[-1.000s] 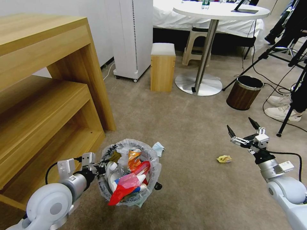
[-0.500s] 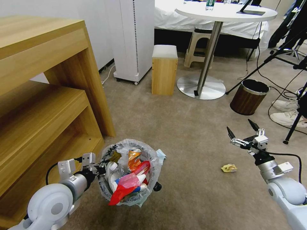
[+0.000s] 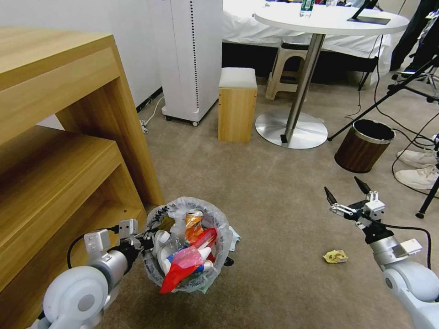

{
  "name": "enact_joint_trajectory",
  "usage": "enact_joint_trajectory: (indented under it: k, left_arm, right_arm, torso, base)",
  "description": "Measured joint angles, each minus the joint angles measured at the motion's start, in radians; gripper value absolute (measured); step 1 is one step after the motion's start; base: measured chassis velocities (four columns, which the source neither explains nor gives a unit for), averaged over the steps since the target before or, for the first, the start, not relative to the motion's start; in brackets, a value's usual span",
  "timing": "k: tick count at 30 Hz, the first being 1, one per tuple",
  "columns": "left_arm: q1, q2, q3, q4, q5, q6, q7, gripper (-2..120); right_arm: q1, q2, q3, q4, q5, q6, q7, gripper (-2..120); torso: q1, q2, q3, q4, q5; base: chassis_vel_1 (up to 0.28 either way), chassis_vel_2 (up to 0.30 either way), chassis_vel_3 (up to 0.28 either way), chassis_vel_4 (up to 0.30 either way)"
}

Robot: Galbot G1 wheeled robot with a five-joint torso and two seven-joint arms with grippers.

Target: Pick up the trash bin and place the garbage on the floor into it.

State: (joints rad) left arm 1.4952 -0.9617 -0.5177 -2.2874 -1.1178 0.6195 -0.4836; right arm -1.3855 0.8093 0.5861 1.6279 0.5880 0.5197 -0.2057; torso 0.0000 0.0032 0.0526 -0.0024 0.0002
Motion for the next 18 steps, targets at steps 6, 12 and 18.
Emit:
enact_joint_trajectory:
  k: [6,12,18]
  left_arm:
    - [0.006,0.001,-0.007,-0.007,0.001,0.001,0.002,0]
    - [0.007,0.008,-0.008,-0.007,-0.002,0.001,0.002,0]
    - [0.007,0.005,-0.005,-0.004,0.0,0.001,0.003,0]
  right_arm:
    - [0.041,-0.042,-0.066,-0.062,0.007,-0.02,-0.04,100]
    - [0.096,-0.053,-0.124,-0.125,-0.043,-0.013,-0.056,100]
    - [0.203,-0.068,-0.243,-0.221,-0.103,-0.022,-0.079,100]
  torso:
    - [0.0,0.0,0.0,0.0,-0.0003]
    - [0.0,0.0,0.0,0.0001,-0.0004]
    - [0.0,0.0,0.0,0.0,0.0]
  base:
    - [0.0,0.0,0.0,0.0]
    - [0.0,0.0,0.0,0.0]
    - [0.0,0.0,0.0,0.0]
